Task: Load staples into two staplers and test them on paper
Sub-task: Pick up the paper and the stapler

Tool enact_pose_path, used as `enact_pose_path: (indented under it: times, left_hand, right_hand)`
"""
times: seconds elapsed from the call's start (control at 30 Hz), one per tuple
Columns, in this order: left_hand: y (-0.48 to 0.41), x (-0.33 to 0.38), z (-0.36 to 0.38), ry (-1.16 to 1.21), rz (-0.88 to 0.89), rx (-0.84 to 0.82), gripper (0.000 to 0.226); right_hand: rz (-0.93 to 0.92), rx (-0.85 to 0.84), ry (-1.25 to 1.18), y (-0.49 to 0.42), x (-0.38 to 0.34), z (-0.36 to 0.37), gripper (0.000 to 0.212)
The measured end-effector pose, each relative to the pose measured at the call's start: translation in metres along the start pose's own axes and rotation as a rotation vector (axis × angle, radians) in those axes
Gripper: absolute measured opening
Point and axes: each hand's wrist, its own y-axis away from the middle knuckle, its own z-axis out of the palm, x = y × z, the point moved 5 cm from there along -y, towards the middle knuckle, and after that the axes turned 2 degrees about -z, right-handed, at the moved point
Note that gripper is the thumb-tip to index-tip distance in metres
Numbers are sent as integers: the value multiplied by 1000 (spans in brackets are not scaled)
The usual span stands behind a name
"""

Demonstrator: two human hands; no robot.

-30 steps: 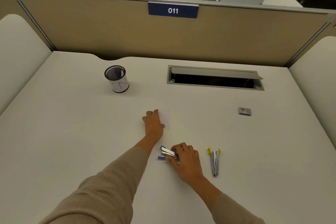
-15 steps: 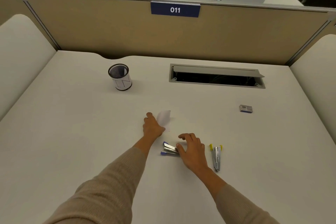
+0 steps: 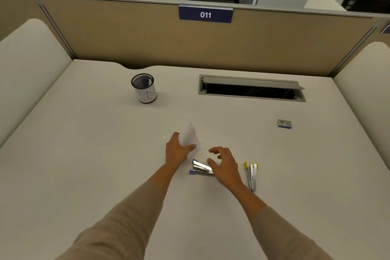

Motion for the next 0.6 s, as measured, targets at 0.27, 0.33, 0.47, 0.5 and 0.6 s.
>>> enact_pose_path:
  times: [0.27,0.33,0.47,0.5,0.6]
  left_hand:
    - [26,42,-18,113,88,-204,100]
    - [32,53,-24,76,129,-281,104]
    - [47,71,-43,59,183,-308,103]
    - [51,74,-48,77,186,-290,99]
    - [64,80,-61,177,171,-229,84]
  right_hand:
    - [14,81,-334,-13,-42,-40,35]
    - [31,30,-357,-15,-51,-49,32]
    - [35,-45,-435,-7,-67,-59,31]
    - [35,-33,-465,-4,-71,-61,32]
    - [25,36,-540,10,-81,-68,38]
